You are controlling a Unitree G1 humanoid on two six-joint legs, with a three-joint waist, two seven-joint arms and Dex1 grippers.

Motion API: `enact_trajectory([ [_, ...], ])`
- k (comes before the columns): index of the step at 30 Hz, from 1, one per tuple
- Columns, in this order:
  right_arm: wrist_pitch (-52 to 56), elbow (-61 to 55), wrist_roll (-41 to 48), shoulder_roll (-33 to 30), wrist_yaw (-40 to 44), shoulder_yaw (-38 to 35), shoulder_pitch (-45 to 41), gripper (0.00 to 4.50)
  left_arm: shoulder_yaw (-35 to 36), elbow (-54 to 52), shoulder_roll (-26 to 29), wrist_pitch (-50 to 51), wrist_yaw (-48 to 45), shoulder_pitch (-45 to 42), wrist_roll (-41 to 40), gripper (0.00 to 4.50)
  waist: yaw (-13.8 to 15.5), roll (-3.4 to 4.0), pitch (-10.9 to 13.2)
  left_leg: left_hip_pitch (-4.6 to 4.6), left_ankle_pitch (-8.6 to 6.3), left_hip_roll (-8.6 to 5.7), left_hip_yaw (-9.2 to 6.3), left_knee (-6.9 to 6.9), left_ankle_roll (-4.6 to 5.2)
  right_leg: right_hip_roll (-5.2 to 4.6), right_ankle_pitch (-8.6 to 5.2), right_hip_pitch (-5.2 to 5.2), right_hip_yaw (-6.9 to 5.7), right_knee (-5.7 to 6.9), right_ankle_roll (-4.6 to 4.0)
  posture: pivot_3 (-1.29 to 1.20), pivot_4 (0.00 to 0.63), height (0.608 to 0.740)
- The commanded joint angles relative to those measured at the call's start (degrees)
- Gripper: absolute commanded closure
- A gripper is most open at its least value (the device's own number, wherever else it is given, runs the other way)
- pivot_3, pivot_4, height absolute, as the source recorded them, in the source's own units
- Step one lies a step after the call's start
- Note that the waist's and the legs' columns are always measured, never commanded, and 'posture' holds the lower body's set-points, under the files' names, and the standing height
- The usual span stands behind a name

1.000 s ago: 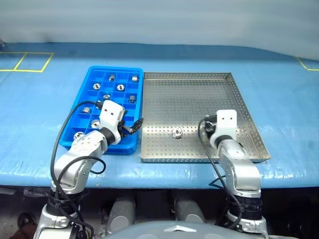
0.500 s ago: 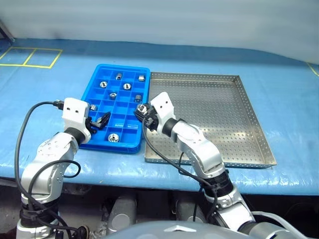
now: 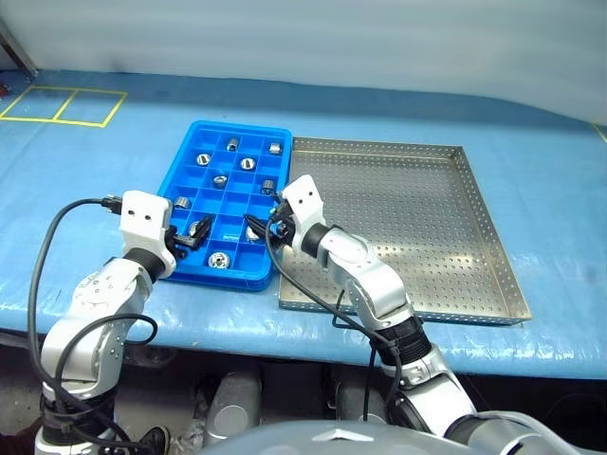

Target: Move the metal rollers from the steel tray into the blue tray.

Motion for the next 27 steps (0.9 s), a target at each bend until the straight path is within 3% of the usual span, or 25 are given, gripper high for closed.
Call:
enact_trajectory([
  [1, -0.42, -6.41, -2.14, -2.48, -3.2, -2.63, 1.32, 0.76, -1.44, -1.11, -0.85, -0.37, -0.64, -1.25, -0.68, 0.64, 0.18, 0.0, 0.0, -0.01, 0.0, -0.01, 0.0, 0.01, 0.0, -0.01, 0.0, 0.0, 0.0, -0.01, 0.0, 0.24, 0.15, 0.74],
  [7, 9.26, -17.34, -5.55, -11.35, -5.05, -3.94, 8.8, 0.76, -6.61, -0.76, -1.81, -1.0, -5.82, -2.28, -3.56, 0.64, 0.0, -0.01, -0.01, -0.04, 0.0, -0.07, 0.0, 0.0, 0.0, -0.07, 0.0, 0.01, 0.01, -0.08, 0.0, 0.19, 0.15, 0.74],
  [11, 14.65, -23.11, -5.37, -14.01, -4.89, -3.65, 13.69, 0.76, -9.75, -0.18, -1.17, -1.8, -9.53, -3.28, -4.41, 0.64, -1.06, 0.0, 0.0, -0.01, 0.0, -0.01, 0.03, -0.01, 0.0, -0.03, -0.02, -0.03, 0.02, 0.0, -0.03, 0.15, 0.15, 0.74],
  [16, 17.9, -25.28, -4.85, -13.48, -5.76, -3.1, 17.12, 0.76, -11.7, 1.6, -0.69, -2.32, -11.66, -4.91, -3.81, 0.64, -1.98, 0.0, 0.0, 0.0, 0.0, 0.01, 0.03, 0.06, 0.0, 0.0, -0.03, -0.01, 0.02, 0.03, -0.04, 0.12, 0.15, 0.74],
  [27, 17.7, -18.24, -5.73, -11.78, -8.84, -4.11, 19.46, 0.76, -12.44, 2.85, -0.55, -2.48, -11.56, -5.74, -2.71, 0.64, -2.86, -0.01, 0.0, -0.03, -0.01, -0.01, 0.03, 0.13, 0.0, -0.03, -0.02, 0.0, 0.02, 0.02, -0.02, 0.13, 0.15, 0.74],
])
